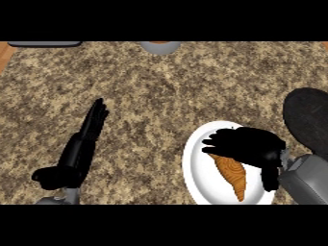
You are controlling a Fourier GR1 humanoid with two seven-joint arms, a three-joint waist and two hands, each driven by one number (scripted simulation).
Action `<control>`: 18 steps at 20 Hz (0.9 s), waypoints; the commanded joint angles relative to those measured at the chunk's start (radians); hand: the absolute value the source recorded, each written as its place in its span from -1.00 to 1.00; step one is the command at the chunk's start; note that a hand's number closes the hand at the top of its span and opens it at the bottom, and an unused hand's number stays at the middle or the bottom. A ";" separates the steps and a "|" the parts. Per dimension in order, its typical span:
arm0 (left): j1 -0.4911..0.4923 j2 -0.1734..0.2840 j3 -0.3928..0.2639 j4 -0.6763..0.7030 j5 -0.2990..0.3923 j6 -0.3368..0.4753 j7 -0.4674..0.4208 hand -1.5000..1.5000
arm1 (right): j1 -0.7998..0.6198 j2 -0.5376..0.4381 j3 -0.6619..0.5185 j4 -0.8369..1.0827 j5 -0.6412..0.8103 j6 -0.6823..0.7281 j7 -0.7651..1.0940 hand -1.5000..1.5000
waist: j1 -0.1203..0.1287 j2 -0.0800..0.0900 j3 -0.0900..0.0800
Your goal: Pick the croissant from the plate and place it in the pan
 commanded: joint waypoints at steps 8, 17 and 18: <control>-0.027 0.016 0.089 0.021 0.009 -0.082 0.021 0.00 | -0.009 0.160 -0.055 0.161 0.154 -0.023 -0.058 -1.00 | 0.001 0.000 0.000; -0.054 -0.054 0.063 0.067 -0.038 -0.039 0.000 0.00 | -0.096 0.197 0.036 0.355 0.309 -0.090 -0.144 1.00 | 0.009 0.003 0.000; -0.003 -0.079 0.013 0.035 -0.076 -0.016 -0.016 0.00 | -0.029 0.203 0.065 0.353 0.343 -0.174 -0.142 1.00 | 0.007 0.002 0.000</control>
